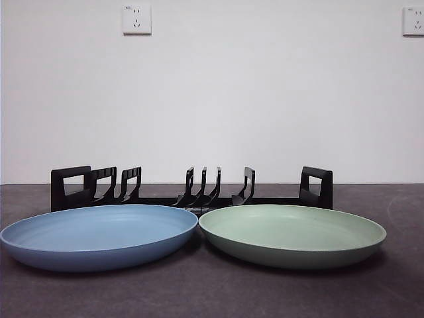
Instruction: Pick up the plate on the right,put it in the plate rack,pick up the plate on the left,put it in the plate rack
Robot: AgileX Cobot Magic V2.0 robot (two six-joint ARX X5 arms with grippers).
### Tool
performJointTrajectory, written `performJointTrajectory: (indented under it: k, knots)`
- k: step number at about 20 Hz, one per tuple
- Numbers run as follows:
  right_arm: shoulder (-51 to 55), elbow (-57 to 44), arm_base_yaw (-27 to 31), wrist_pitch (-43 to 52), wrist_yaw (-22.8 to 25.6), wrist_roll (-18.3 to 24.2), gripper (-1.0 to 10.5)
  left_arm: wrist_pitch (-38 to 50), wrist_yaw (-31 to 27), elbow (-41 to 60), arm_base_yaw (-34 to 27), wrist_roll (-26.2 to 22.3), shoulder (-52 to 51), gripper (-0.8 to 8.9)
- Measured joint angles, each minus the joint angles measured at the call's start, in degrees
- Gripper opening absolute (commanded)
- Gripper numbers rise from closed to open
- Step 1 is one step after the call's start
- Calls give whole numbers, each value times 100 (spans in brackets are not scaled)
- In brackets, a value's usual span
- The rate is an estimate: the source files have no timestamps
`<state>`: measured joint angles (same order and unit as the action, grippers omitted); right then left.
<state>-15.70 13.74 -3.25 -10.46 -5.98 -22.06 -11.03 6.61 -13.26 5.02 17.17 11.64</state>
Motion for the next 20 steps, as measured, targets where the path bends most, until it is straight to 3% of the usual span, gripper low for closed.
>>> performJointTrajectory:
  k: [5,12,14,18,20]
  knots:
    - [-1340,885,0,-94,-46,28,-11,-83,210,-861,0,-247,1263,-8]
    - [-3235,2065,17,-553,-933,490,-3,-496,852,-2122,0,-605,3042,-4]
    - [-3790,2430,17,-872,-1213,651,-3,-551,1222,-2402,0,-673,3552,-4]
    - [-4970,3064,17,-1545,-1869,1139,6,-595,2494,-2870,0,-754,4503,-3]
    - [-5355,3117,17,-1556,-1945,1283,104,-612,2774,-2920,0,-763,4767,12]
